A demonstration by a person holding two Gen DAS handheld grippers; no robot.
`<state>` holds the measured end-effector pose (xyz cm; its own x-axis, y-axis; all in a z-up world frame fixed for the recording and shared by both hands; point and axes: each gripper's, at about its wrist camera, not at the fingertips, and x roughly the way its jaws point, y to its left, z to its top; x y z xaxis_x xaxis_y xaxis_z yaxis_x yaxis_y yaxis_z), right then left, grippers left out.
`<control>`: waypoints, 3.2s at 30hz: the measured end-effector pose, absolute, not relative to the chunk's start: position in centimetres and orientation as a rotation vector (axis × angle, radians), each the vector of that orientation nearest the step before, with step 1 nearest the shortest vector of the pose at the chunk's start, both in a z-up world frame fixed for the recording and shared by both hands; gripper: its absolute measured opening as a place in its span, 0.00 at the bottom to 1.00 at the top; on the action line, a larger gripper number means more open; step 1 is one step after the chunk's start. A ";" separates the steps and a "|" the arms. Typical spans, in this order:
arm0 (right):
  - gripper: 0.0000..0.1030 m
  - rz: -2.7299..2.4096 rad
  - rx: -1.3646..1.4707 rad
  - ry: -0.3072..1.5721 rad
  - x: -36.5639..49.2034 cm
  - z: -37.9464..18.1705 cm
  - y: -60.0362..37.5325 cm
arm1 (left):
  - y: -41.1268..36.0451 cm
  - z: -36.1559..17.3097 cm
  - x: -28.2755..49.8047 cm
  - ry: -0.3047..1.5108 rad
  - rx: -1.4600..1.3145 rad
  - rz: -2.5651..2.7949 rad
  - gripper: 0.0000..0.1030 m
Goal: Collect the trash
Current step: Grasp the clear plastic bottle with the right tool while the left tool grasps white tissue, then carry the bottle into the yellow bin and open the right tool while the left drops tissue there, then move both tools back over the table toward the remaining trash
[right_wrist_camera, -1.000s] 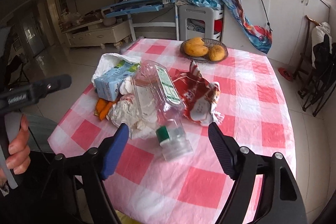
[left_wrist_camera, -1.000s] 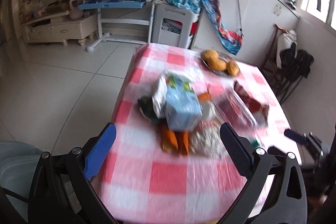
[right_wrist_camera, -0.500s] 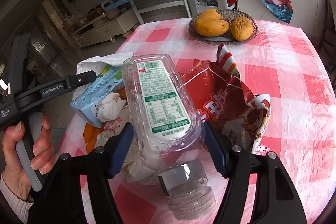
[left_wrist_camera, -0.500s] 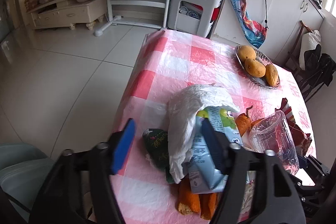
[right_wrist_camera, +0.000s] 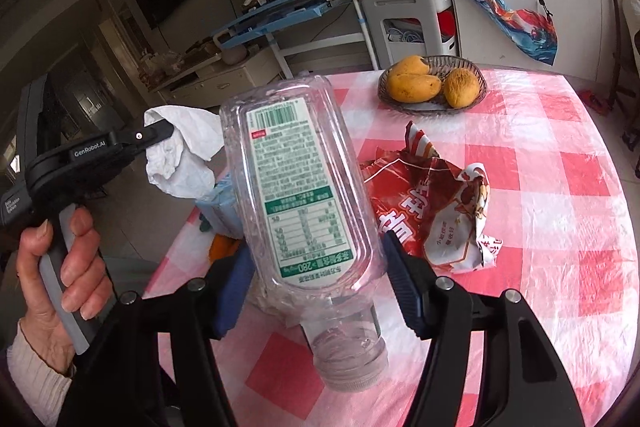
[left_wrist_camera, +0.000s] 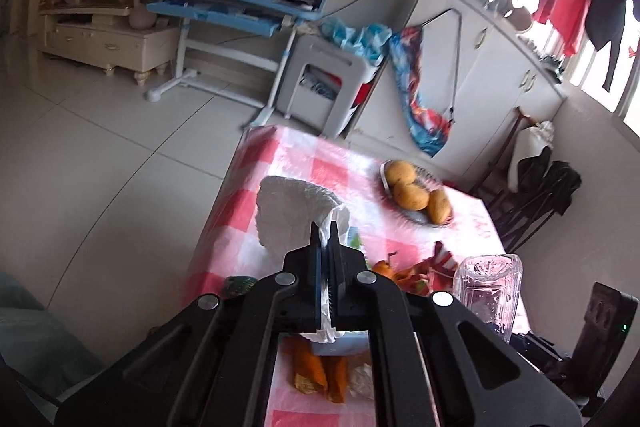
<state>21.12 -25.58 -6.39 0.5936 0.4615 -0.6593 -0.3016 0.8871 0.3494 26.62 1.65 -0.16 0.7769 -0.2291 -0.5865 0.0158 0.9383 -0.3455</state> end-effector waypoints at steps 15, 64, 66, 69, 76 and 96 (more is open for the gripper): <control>0.59 0.494 0.498 0.805 12.3 -6.0 -28.7 | -1.6 0.4 18.3 0.633 -0.203 -0.246 0.03; 0.77 0.196 0.522 0.755 2.9 -8.9 -30.0 | -8.6 -6.1 1.1 0.938 0.119 -0.521 0.37; 0.77 0.195 0.517 0.757 2.9 -8.9 -29.9 | -8.4 -5.9 1.3 0.929 0.118 -0.518 0.37; 0.78 0.192 0.516 0.758 2.9 -8.9 -29.9 | -8.5 -5.8 1.4 0.920 0.117 -0.514 0.37; 0.78 0.196 0.517 0.759 2.8 -9.0 -30.0 | -8.7 -5.5 1.5 0.863 0.149 -0.431 0.48; 0.78 0.054 0.226 0.757 4.3 -10.0 -25.7 | -2.4 -1.8 7.7 0.674 -0.053 -0.079 0.64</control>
